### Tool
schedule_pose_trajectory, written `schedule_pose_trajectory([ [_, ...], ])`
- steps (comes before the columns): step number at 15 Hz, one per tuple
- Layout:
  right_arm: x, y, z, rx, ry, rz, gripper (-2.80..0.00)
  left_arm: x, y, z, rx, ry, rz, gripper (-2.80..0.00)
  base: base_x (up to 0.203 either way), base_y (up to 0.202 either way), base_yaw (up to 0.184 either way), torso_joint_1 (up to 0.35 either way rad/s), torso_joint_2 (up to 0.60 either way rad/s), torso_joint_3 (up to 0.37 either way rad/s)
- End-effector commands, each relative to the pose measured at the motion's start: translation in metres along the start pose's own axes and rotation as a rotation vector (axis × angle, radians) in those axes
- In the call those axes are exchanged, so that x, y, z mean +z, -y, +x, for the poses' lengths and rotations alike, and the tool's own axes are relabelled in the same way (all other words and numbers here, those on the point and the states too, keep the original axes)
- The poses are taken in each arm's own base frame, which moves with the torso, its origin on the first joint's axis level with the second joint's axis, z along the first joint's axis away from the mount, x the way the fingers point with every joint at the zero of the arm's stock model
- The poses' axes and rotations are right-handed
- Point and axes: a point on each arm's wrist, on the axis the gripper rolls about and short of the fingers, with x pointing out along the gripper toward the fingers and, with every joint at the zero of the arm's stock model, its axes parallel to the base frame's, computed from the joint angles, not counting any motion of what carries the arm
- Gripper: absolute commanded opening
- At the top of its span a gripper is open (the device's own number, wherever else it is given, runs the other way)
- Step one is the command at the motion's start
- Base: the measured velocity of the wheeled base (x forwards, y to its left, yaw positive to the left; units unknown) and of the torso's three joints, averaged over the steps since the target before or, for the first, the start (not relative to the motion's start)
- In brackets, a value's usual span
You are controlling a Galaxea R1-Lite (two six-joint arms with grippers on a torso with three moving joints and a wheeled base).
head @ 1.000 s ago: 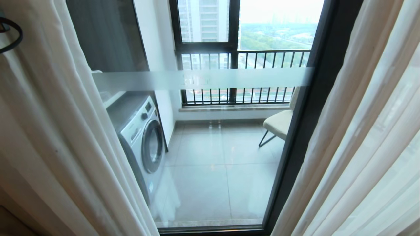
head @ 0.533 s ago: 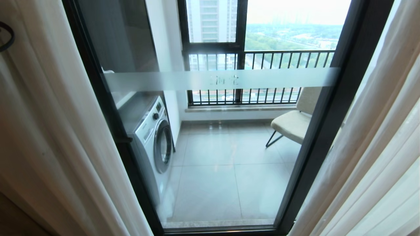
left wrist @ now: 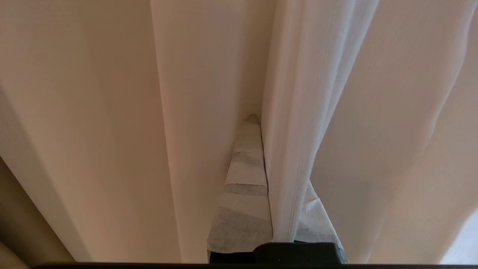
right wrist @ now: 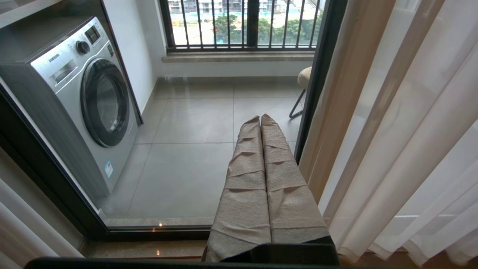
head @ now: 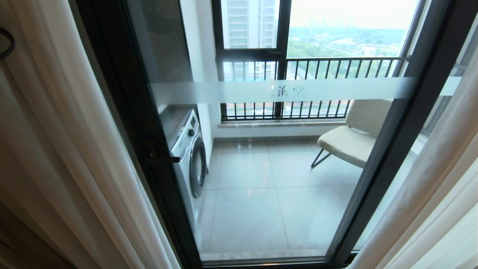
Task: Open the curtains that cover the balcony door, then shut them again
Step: Pull the inner curtains open on both sides
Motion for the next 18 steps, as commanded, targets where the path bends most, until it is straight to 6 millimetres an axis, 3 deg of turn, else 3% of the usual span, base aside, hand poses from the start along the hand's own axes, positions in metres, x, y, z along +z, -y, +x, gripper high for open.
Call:
schedule_pose_trajectory([
  [1, 0.000, 0.000, 0.000, 0.000, 0.000, 0.000, -2.80, -0.001, 0.000, 0.001, 0.001, -0.001, 0.000, -2.80, 0.000, 0.193, -0.002, 0.004, 0.00, 0.003],
  [5, 0.000, 0.000, 0.000, 0.000, -0.001, 0.000, -2.80, 0.000, -0.005, 0.001, 0.020, 0.005, 0.000, -2.80, 0.000, 0.148, -0.001, 0.003, 0.00, 0.000],
  [13, 0.000, 0.000, 0.000, 0.000, 0.000, 0.000, -2.80, -0.007, -0.007, 0.009, 0.026, -0.016, -0.012, -2.80, 0.000, 0.000, 0.000, 0.000, 0.00, 0.000],
  [18, 0.000, 0.000, 0.000, 0.000, -0.001, 0.000, -2.80, -0.017, -0.043, 0.022, 0.124, -0.043, -0.029, -2.80, 0.000, 0.000, 0.000, 0.000, 0.00, 0.000],
])
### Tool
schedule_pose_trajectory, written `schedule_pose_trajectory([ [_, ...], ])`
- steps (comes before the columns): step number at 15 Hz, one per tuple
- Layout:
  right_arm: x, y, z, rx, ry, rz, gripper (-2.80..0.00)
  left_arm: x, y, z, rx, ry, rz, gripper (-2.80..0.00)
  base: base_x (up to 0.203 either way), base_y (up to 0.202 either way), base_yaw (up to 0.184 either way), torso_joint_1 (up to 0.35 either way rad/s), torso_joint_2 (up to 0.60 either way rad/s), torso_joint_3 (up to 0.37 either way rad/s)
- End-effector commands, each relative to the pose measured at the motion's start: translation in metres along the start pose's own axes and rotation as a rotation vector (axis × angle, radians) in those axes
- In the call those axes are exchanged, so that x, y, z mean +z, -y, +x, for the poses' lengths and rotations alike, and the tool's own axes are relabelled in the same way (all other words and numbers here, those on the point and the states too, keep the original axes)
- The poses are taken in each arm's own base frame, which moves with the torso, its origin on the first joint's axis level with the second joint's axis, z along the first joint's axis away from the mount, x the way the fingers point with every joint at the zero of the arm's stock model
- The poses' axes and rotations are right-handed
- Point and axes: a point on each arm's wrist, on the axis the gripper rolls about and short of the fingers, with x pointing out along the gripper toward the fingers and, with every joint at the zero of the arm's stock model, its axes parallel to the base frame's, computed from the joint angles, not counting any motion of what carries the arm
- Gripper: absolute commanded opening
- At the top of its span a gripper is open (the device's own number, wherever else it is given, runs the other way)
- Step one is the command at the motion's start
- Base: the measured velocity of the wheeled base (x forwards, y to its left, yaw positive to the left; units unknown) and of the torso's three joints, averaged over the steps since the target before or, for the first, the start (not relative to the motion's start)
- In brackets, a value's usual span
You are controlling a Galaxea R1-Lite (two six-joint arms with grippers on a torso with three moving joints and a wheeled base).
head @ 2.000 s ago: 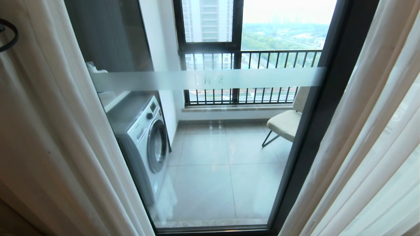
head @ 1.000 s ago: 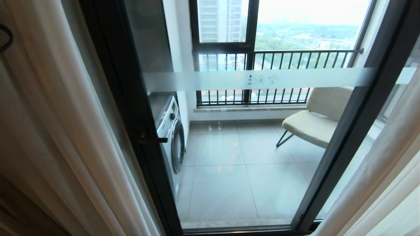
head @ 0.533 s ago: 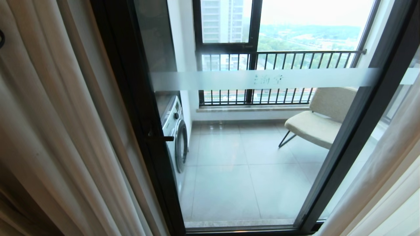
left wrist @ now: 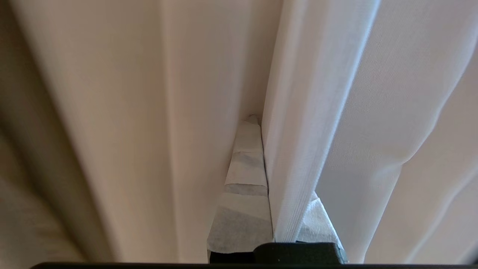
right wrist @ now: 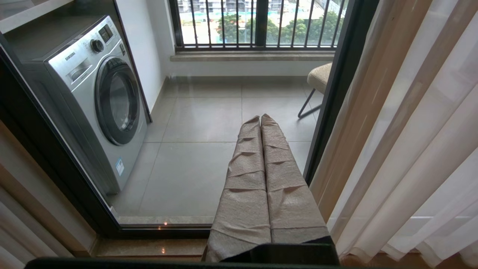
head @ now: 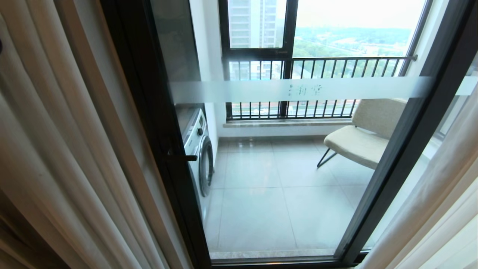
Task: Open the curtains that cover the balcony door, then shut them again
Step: Pull the inner curtains open on both sides
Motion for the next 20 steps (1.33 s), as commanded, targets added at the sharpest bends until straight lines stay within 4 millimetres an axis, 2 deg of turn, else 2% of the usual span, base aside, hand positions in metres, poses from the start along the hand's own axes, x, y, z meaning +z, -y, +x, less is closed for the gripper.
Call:
schedule_pose_trajectory([
  [1, 0.000, 0.000, 0.000, 0.001, -0.001, 0.000, -2.80, -0.007, -0.025, 0.012, 0.043, -0.024, 0.007, -2.80, 0.000, 0.000, 0.000, 0.000, 0.00, 0.000],
  [3, 0.000, 0.000, 0.000, 0.001, -0.001, 0.000, -2.80, -0.012, -0.055, 0.020, 0.071, -0.041, 0.012, -2.80, 0.000, 0.000, 0.000, 0.000, 0.00, 0.000],
  [7, 0.000, 0.000, 0.000, 0.001, -0.001, 0.000, -2.80, -0.035, -0.117, 0.046, 0.144, -0.096, 0.009, -2.80, 0.000, 0.000, 0.000, 0.000, 0.00, 0.000],
  [10, 0.000, 0.000, 0.000, 0.001, 0.000, 0.000, -2.80, -0.046, -0.153, 0.066, 0.180, -0.103, 0.009, -2.80, 0.000, 0.000, 0.000, 0.000, 0.00, 0.000],
  [13, 0.000, 0.000, 0.000, 0.001, -0.001, 0.000, -2.80, -0.057, -0.179, 0.085, 0.214, -0.100, 0.011, -2.80, 0.000, 0.000, 0.000, 0.000, 0.00, 0.000],
  [16, 0.000, 0.000, 0.000, 0.001, -0.001, 0.000, -2.80, -0.056, -0.184, 0.092, 0.215, -0.081, 0.017, -2.80, 0.000, 0.000, 0.000, 0.000, 0.00, 0.000],
  [18, 0.000, 0.000, 0.000, 0.001, -0.001, 0.000, -2.80, -0.051, -0.174, 0.093, 0.191, -0.068, 0.022, -2.80, 0.000, 0.000, 0.000, 0.000, 0.00, 0.000],
  [20, 0.000, 0.000, 0.000, 0.001, -0.001, 0.000, -2.80, -0.037, -0.162, 0.092, 0.136, -0.031, 0.032, -2.80, 0.000, 0.000, 0.000, 0.000, 0.00, 0.000],
])
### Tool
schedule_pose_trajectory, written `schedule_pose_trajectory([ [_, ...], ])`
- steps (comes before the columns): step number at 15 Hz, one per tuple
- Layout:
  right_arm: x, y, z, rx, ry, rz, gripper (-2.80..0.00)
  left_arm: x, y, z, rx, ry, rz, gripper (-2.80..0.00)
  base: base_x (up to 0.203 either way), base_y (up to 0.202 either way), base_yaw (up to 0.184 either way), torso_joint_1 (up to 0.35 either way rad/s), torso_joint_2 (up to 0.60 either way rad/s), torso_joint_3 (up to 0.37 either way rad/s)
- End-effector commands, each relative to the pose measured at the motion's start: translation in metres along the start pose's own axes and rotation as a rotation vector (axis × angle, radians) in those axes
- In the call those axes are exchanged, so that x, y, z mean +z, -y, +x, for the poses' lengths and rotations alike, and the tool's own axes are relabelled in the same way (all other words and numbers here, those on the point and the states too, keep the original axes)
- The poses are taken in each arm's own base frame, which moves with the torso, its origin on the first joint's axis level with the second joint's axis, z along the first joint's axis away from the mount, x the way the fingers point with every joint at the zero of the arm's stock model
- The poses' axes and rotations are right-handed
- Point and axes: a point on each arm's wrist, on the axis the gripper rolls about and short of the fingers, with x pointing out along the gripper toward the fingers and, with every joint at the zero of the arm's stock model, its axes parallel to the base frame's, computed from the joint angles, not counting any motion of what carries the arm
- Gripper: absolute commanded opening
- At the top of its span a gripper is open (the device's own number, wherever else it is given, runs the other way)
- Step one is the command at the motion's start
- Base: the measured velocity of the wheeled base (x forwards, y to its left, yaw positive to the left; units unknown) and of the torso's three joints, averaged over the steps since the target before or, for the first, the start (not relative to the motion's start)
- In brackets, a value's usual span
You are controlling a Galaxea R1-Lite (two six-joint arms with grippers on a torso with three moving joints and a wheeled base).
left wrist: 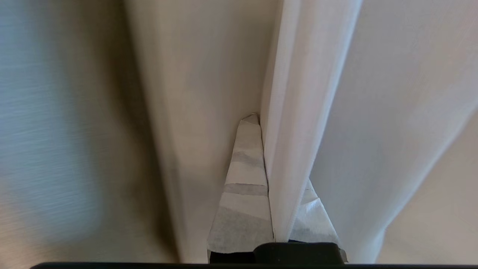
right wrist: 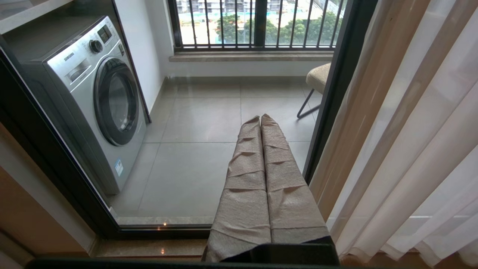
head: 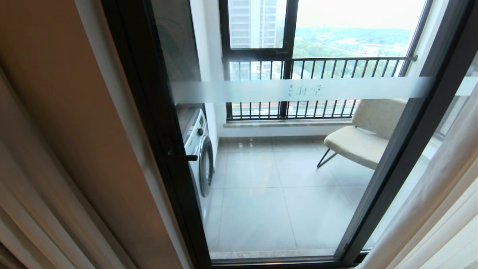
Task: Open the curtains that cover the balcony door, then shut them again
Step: Pull the inner curtains open on both sides
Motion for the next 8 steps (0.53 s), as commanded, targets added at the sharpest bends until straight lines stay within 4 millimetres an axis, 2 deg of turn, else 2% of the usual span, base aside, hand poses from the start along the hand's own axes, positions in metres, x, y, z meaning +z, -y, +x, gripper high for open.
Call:
schedule_pose_trajectory([
  [1, 0.000, 0.000, 0.000, 0.000, 0.000, 0.000, -2.80, 0.016, 0.013, -0.004, -0.055, 0.054, 0.011, -2.80, 0.000, 0.000, 0.000, 0.000, 0.00, 0.000],
  [4, 0.000, 0.000, 0.000, 0.000, -0.001, 0.000, -2.80, 0.042, 0.026, -0.022, -0.085, 0.118, 0.025, -2.80, 0.000, 0.000, 0.000, 0.000, 0.00, 0.000],
  [8, 0.000, 0.000, 0.000, 0.000, -0.001, 0.000, -2.80, 0.065, 0.044, -0.043, -0.124, 0.173, 0.031, -2.80, 0.000, 0.000, 0.000, 0.000, 0.00, 0.000],
])
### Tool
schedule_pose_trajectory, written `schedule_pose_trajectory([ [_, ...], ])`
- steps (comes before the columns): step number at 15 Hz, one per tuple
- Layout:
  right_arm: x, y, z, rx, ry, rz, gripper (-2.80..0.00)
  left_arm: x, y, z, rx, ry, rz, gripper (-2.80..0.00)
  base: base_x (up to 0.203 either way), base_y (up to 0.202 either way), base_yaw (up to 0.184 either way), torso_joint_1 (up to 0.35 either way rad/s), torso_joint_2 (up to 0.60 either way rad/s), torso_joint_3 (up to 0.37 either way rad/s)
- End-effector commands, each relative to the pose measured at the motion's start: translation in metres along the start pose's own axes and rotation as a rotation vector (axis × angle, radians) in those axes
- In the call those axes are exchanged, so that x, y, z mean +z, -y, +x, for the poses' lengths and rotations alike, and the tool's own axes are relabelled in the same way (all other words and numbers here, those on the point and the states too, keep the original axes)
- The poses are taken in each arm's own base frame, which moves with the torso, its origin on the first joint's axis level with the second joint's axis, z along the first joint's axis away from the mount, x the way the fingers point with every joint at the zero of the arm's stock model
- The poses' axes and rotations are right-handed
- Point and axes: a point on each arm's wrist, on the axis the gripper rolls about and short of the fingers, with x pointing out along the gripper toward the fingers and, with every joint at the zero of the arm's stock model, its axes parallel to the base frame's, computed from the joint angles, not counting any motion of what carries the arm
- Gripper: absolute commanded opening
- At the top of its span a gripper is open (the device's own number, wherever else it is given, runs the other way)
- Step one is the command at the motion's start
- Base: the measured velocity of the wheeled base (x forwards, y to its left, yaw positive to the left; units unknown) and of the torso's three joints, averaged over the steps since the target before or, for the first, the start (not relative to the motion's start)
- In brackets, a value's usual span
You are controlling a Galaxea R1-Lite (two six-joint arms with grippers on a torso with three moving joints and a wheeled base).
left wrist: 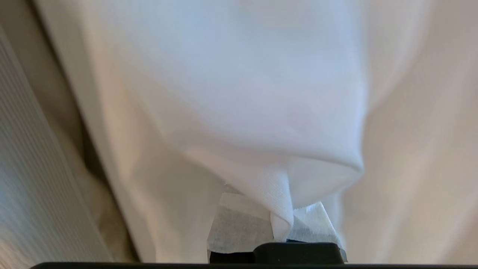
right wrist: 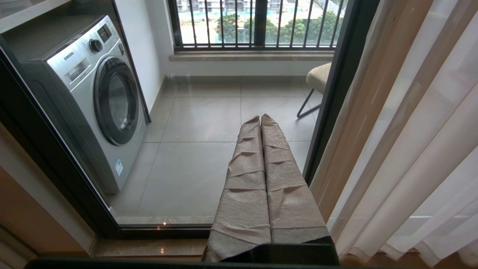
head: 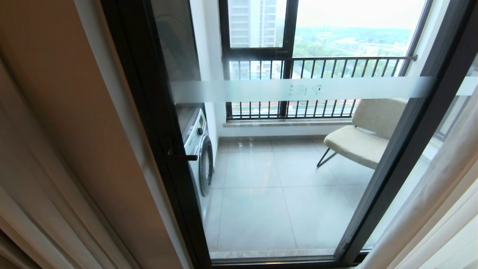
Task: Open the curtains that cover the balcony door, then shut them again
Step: Pull the inner curtains open on both sides
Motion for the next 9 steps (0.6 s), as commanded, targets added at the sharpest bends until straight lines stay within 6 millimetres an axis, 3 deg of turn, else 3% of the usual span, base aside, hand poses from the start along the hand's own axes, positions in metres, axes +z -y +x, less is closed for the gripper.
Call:
schedule_pose_trajectory([
  [1, 0.000, 0.000, 0.000, 0.000, -0.001, 0.000, -2.80, 0.025, 0.016, -0.016, -0.036, 0.065, 0.011, -2.80, 0.000, 0.000, 0.000, 0.000, 0.00, 0.000],
  [5, 0.000, 0.000, 0.000, 0.000, 0.000, 0.000, -2.80, 0.031, 0.050, -0.016, -0.129, 0.084, -0.003, -2.80, 0.000, 0.000, 0.000, 0.000, 0.00, 0.000],
  [9, 0.000, 0.000, 0.000, 0.000, 0.000, 0.000, -2.80, 0.035, 0.067, -0.018, -0.173, 0.094, -0.009, -2.80, 0.000, 0.000, 0.000, 0.000, 0.00, 0.000],
])
